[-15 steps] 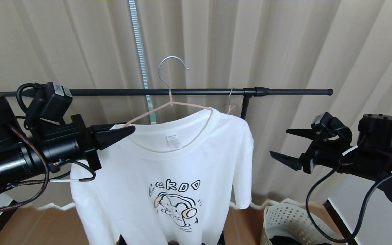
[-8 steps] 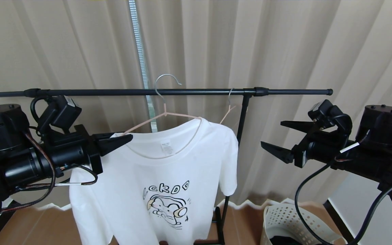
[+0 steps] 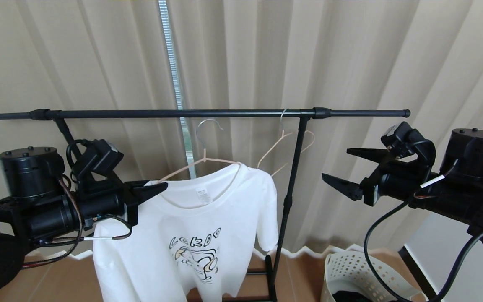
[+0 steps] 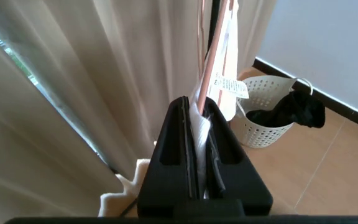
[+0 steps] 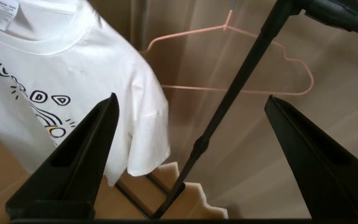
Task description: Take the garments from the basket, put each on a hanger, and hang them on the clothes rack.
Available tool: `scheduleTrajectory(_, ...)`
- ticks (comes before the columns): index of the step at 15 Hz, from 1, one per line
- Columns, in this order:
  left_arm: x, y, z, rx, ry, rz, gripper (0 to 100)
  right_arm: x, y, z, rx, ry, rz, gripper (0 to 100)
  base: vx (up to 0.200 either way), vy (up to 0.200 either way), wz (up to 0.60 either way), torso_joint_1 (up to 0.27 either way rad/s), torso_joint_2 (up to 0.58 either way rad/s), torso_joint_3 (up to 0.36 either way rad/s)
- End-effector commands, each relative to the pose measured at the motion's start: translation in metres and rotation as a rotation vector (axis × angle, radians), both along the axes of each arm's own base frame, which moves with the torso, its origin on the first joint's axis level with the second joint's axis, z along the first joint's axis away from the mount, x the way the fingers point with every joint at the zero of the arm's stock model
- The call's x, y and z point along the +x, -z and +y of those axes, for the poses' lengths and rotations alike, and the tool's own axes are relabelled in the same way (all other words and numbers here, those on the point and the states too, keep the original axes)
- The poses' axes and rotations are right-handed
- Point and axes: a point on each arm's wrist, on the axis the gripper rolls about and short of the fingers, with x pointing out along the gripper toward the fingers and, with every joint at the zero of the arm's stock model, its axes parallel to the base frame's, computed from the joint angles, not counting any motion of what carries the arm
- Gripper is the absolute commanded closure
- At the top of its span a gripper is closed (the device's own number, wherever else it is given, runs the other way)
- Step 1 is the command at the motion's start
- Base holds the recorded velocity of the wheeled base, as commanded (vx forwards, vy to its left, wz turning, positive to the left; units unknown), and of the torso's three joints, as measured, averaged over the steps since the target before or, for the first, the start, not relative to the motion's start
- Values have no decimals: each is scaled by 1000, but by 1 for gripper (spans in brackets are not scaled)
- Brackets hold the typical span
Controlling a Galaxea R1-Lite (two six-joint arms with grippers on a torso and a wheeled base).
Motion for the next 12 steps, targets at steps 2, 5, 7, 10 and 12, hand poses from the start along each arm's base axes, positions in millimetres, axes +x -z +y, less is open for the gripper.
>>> scheduleTrajectory(2,1,21,0,63,-22,46,100,1,0,0,-1,0,0,0,0,0,0,0,0,0)
scheduleTrajectory(5,-1,33,1,115,-25,57,100,1,1,0,-1,0,0,0,0,0,0,0,0,0)
scheduleTrajectory(7,2,38,2,142,-61,68,100,1,0,0,0,0,-1,0,0,0,0,0,0,0)
scheduleTrajectory(10,7,47,2,159,-82,98,100,1,0,0,0,0,-1,0,0,0,0,0,0,0)
scheduleTrajectory(12,11,54,2,171,-98,122,100,1,0,0,0,0,-1,0,0,0,0,0,0,0)
